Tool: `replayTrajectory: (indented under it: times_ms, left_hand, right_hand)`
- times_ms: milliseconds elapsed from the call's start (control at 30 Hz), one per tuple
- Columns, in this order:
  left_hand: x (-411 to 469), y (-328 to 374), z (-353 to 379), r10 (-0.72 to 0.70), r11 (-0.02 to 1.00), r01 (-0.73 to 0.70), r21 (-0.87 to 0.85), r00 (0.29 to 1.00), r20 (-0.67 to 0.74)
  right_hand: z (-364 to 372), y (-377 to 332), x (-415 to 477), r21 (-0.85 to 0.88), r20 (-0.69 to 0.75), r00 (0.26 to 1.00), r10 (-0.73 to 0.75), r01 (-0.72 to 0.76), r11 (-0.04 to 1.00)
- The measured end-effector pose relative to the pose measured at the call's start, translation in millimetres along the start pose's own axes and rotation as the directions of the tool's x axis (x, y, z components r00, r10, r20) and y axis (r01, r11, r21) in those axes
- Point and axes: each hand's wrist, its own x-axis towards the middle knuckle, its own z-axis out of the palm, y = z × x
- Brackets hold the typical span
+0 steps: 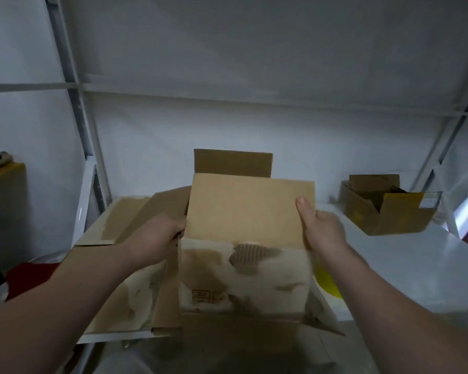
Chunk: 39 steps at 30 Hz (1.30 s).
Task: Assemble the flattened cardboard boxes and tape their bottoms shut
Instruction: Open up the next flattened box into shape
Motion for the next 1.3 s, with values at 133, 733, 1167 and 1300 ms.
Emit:
replayTrajectory:
  times_ms: [133,733,1167,1300]
  left_hand:
    - [-15.6,-0.3,14.8,0.1,0.995,-0.099,-0.014,0.978,0.185]
    - [5.8,26.4,60.0,-0.36,0.913,0.398,-0.089,0.889,0.282]
    - [148.7,-1.2,9.1,-0.391,0.92,0.391,-0.007,0.919,-0.045]
    - [177.2,-10.6,12.8,-0.334,0.939,0.338,0.07,0.941,-0.061]
  right_hand:
    - [20.9,36.8,-26.0,-0.003,0.062,0.995,0.081,-0.081,0.997]
    - [57.2,63.9,-5.5,-0.66,0.388,0.92,0.047,0.242,0.711]
    - [64.5,57.8,-2.7,-0.639,0.397,0.918,0.013,0.267,0.722]
    - [63.8,56.3,-1.5,-0.65,0.41,0.911,0.041,0.26,0.714]
